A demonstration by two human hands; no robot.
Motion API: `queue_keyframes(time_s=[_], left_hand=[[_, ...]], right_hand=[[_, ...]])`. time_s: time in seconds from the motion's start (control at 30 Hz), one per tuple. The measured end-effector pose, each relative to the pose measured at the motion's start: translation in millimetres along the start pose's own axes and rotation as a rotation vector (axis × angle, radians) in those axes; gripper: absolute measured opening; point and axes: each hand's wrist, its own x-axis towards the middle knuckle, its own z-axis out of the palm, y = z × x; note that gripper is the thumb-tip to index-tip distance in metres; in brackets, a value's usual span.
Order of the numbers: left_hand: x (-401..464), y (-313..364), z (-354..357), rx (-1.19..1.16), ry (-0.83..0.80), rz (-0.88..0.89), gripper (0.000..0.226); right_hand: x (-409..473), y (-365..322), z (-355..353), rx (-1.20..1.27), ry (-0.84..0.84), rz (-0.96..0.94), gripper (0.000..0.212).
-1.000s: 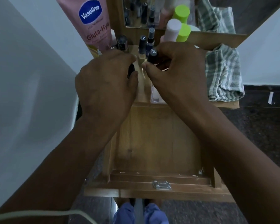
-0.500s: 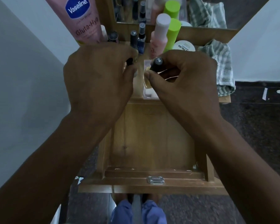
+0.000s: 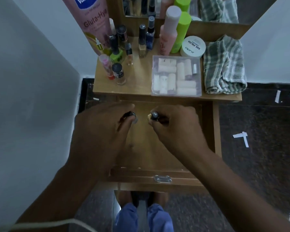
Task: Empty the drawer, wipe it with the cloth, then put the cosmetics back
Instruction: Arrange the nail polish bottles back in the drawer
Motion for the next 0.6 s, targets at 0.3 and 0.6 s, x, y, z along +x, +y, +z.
queue_keyframes(time_s=[0.3,0.6], left_hand=[[-1.2,-39.3,58.8,0.076,0.053,-0.131,0.045],[2.1,-57.4,82.3,0.176,0.035,-0.175,0.039]], right_hand=[[31.6,-5.4,67.2,-0.023,0.188,0.014,0.015],[44.4,0.5,80.2,-0.112,0.151,0.028,0.012]])
